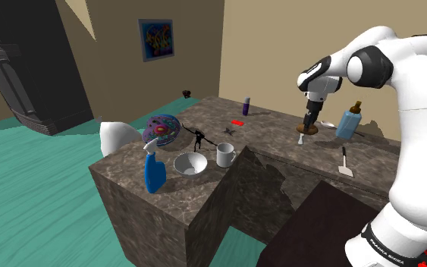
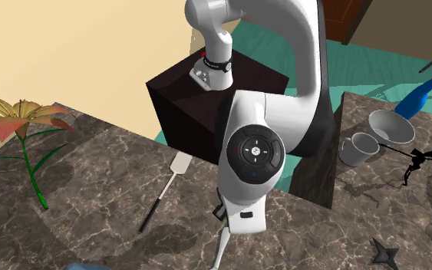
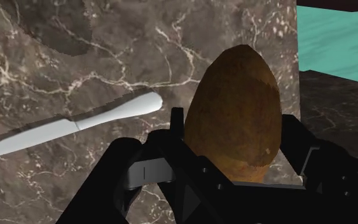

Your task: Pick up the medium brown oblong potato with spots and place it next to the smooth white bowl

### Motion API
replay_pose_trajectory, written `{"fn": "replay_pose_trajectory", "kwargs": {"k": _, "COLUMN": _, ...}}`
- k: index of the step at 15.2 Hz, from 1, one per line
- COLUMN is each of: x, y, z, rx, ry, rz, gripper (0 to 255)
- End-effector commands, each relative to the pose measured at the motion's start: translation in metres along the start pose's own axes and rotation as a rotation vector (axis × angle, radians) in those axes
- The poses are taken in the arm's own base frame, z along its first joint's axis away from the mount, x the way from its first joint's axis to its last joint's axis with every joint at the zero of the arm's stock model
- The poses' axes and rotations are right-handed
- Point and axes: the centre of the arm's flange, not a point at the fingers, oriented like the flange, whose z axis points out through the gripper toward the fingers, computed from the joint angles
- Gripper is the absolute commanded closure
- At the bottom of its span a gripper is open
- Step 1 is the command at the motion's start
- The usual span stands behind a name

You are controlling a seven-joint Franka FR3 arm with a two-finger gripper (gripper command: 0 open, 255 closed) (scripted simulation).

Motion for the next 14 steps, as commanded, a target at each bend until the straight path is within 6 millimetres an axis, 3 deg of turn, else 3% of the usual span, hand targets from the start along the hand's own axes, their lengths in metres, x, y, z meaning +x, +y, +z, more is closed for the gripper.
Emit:
{"fn": "replay_pose_trajectory", "kwargs": {"k": 1, "x": -0.002, "y": -0.002, "z": -0.01, "rx": 0.0, "ry": 0.0, "rz": 0.0, "gripper": 255}}
{"fn": "replay_pose_trajectory", "kwargs": {"k": 6, "x": -0.004, "y": -0.005, "z": -0.034, "rx": 0.0, "ry": 0.0, "rz": 0.0, "gripper": 255}}
{"fn": "replay_pose_trajectory", "kwargs": {"k": 14, "x": 0.016, "y": -0.108, "z": -0.023, "rx": 0.0, "ry": 0.0, "rz": 0.0, "gripper": 255}}
